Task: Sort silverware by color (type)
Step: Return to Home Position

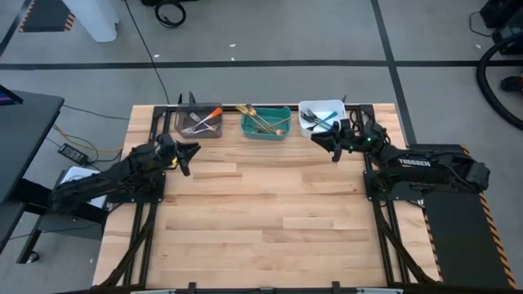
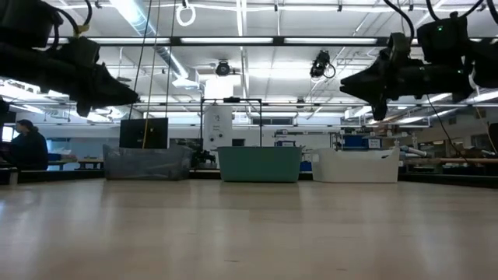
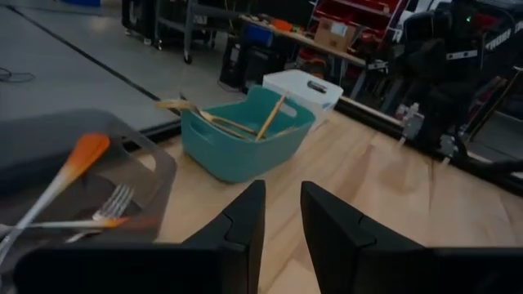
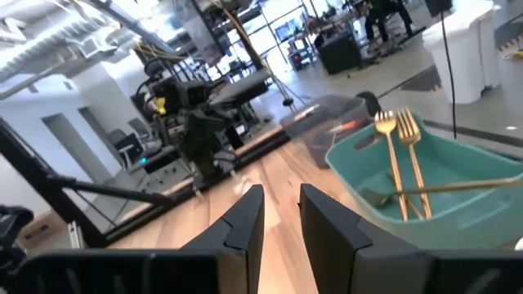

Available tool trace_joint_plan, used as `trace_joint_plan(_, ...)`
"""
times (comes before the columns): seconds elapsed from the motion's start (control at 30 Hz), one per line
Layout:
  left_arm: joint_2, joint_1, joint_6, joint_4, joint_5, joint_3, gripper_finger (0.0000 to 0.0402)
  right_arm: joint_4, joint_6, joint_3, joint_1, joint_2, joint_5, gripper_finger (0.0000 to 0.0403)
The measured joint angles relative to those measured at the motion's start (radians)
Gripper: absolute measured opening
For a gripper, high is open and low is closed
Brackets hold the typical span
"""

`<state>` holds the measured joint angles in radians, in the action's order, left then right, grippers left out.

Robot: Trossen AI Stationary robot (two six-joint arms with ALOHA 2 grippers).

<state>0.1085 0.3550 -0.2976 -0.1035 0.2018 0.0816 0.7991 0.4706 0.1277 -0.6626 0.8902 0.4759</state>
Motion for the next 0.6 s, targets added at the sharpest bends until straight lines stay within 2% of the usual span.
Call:
trace_joint_plan(0.23,0.006,0.000,-0.005,0.013,-0.018,-0.023,0.0071,0.001,-0.052,-0.052,0.019,0.000,0.016,0.0088)
trace_joint_plan(0.6,0.009,0.000,-0.032,0.021,-0.017,-0.025,0.0064,-0.029,-0.021,-0.122,0.031,0.002,0.026,0.0088)
